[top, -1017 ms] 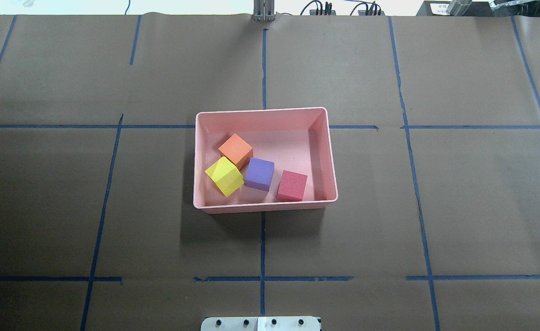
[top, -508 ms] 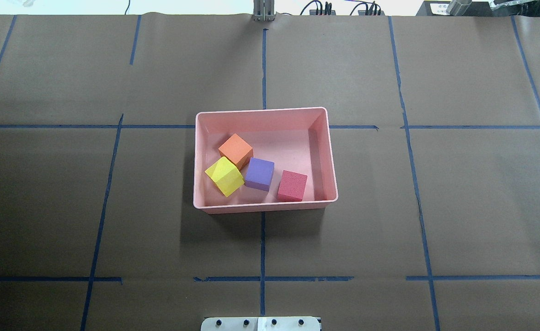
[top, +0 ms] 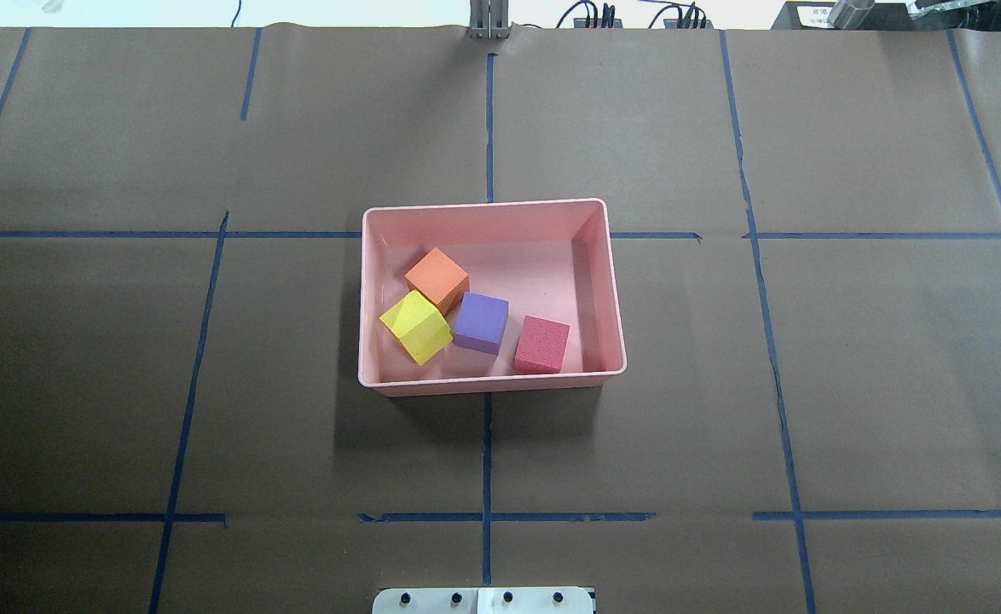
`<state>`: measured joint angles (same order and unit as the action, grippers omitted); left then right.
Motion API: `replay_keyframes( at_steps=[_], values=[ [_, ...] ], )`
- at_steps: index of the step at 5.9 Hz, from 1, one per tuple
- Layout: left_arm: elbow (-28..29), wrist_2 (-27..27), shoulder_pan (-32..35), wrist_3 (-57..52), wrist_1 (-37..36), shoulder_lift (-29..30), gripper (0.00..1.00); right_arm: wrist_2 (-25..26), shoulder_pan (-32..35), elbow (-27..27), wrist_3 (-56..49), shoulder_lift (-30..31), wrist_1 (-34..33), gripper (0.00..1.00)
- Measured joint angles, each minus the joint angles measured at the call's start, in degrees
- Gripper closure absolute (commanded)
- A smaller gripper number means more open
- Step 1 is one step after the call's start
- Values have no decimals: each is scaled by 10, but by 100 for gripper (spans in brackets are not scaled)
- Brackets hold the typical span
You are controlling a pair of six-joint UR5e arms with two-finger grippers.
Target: Place blocks into pink bin with both arms
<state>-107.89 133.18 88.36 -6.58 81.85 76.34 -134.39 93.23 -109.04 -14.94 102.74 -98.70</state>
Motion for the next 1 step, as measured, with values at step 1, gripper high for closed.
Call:
replay_keyframes(
  at_steps=[1],
  values=[
    [-1, 0, 0, 0, 0, 0, 0, 0, 0, 0, 0, 0, 0, 0]
  ],
)
